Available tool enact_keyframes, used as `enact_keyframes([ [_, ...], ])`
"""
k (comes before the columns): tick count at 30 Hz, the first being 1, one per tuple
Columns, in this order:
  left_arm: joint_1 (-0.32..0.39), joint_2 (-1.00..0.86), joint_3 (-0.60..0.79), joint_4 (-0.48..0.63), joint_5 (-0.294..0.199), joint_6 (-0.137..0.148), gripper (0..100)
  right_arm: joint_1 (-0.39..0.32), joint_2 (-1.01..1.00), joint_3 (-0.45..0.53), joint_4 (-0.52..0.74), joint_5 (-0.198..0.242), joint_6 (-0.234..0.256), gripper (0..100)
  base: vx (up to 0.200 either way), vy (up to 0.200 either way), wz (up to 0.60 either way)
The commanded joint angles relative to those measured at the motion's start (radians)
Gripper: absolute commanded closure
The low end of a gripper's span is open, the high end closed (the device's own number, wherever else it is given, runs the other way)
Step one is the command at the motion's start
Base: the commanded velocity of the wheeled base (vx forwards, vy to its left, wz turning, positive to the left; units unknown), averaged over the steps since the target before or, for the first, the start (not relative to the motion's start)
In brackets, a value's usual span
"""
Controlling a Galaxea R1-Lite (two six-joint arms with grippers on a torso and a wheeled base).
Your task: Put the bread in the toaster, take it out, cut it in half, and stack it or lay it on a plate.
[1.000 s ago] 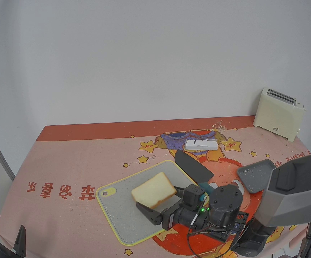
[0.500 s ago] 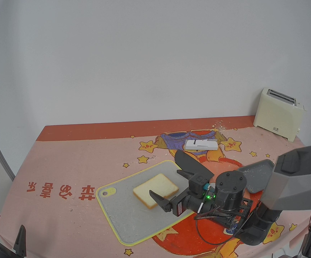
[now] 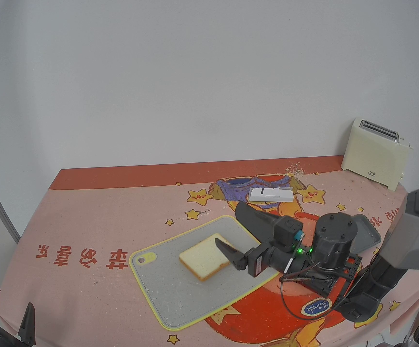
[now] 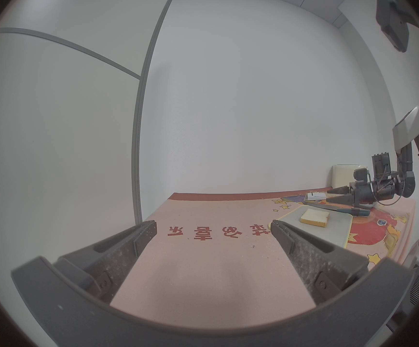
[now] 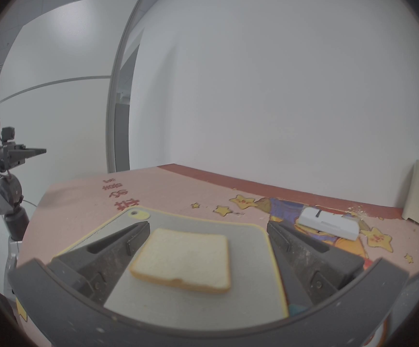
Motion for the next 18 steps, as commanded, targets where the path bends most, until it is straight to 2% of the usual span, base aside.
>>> enact_keyframes([
  [1,0.001,-0.002,0.018,0.0,0.001,0.0,0,-0.048,-0.067,-0.001,0.008,-0.001,0.074,0,0.0,0.0,0.0],
  [2,0.0,-0.002,0.018,0.0,0.001,0.0,0,-0.104,-0.127,0.022,0.033,-0.001,0.125,0,0.0,0.0,0.0],
  [4,0.001,-0.002,0.018,0.0,0.001,0.0,0,-0.132,-0.19,0.06,0.079,0.002,0.143,0,0.0,0.0,0.0],
  [7,0.0,-0.002,0.018,0.0,0.001,0.0,0,-0.176,-0.31,0.111,0.165,0.012,0.245,0,0.0,0.0,0.0],
  [8,0.001,-0.002,0.018,0.0,0.001,0.0,0,-0.179,-0.314,0.111,0.169,0.014,0.252,0,0.0,0.0,0.0],
  [9,0.001,-0.002,0.018,0.0,0.001,0.0,0,-0.198,-0.363,0.117,0.205,0.022,0.294,0,0.0,0.0,0.0],
  [10,0.001,-0.002,0.018,0.0,0.001,0.0,0,-0.227,-0.44,0.12,0.278,0.048,0.34,0,0.0,0.0,0.0],
  [11,0.001,-0.002,0.018,0.0,0.001,0.0,0,-0.227,-0.44,0.12,0.278,0.048,0.34,0,0.0,0.0,0.0],
  [13,0.0,-0.002,0.018,0.0,0.001,0.0,0,-0.25,-0.547,0.117,0.455,0.103,0.369,0,0.0,0.0,0.0],
  [18,0.001,-0.002,0.018,0.0,0.001,0.0,0,-0.241,-0.67,0.074,0.814,0.138,0.39,0,0.0,0.0,0.0],
])
